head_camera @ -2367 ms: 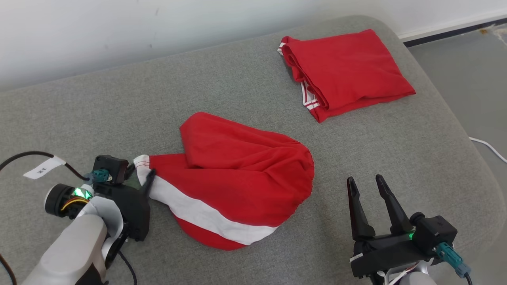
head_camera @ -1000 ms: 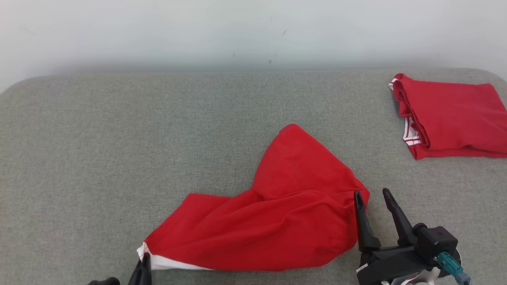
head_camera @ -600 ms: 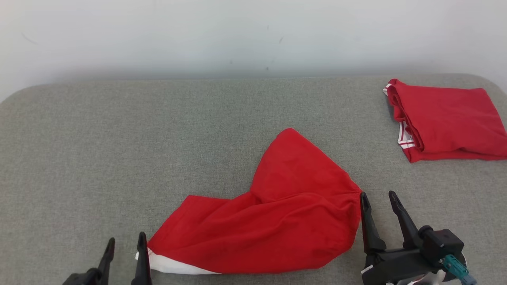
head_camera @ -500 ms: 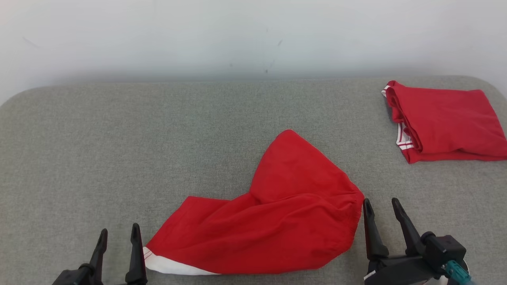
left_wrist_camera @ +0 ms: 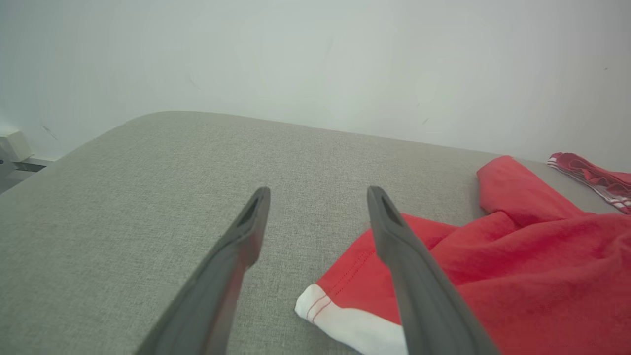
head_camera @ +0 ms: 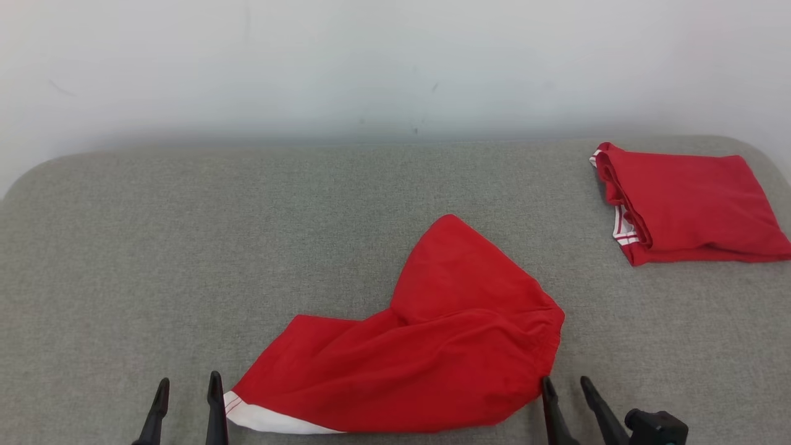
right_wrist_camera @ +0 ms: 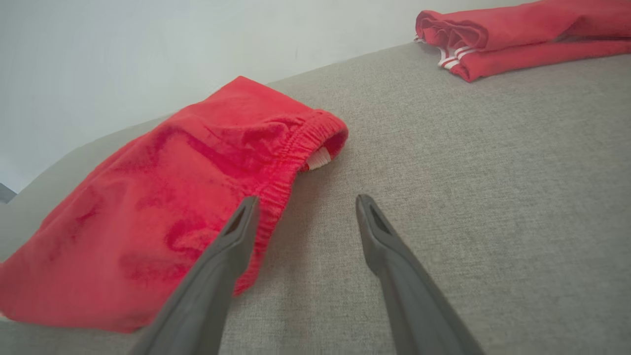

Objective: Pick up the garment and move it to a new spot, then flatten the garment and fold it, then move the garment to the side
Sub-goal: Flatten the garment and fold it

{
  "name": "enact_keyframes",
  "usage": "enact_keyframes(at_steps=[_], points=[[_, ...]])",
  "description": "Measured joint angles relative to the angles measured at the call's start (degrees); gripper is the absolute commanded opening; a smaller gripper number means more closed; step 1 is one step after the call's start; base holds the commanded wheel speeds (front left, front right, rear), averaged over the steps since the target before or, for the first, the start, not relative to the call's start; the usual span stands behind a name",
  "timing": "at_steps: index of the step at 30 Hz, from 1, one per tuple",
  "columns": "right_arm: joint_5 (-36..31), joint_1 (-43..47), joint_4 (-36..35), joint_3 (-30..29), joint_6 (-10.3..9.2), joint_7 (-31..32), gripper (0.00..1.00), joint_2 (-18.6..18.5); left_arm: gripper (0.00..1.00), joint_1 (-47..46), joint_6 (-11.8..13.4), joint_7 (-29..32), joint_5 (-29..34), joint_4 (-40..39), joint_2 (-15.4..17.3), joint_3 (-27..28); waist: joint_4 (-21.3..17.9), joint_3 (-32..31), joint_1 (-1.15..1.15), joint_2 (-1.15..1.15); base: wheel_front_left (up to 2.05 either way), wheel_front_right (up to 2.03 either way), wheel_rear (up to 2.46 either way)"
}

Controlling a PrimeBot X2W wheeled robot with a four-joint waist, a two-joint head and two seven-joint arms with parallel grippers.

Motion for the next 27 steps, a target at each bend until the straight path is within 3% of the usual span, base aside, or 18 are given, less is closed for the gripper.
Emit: enact_keyframes(at_steps=[6, 7, 9, 18, 27], points=[[3.14, -3.21, 6.13, 4.66, 0.00, 0.00, 1.00, 0.03, 1.00, 0.57, -1.94, 0.00, 1.85, 0.85, -1.99, 1.86, 1.00, -0.46, 0.01, 0.00, 0.00, 0.00, 0.00], [3.79, -3.69, 7.19, 5.38, 0.00, 0.00, 0.50, 0.03, 1.00, 0.59, -2.08, 0.00, 2.25, 0.98, -2.22, 2.20, 1.19, -0.57, 0.00, 0.00, 0.00, 0.00, 0.00], [4.32, -4.85, 9.00, 6.47, 0.00, 0.00, 0.00, 0.02, 1.00, 0.64, -2.57, 0.00, 2.81, 1.11, -2.57, 2.81, 1.54, -0.84, 0.00, 0.00, 0.00, 0.00, 0.00], [2.22, -6.15, 3.94, 2.24, 0.00, 0.00, 0.00, -1.36, 1.00, 1.84, -3.24, 0.00, 3.66, 1.12, -3.47, 4.77, 1.66, -2.01, 0.00, 0.00, 0.00, 0.00, 0.00], [0.47, -3.91, -2.98, -1.29, 0.00, 0.54, 0.00, -6.38, 1.00, 1.62, -3.56, 0.00, 3.72, 0.88, -3.94, 4.68, 1.01, -1.09, 0.00, 0.00, 0.00, 0.00, 0.00]])
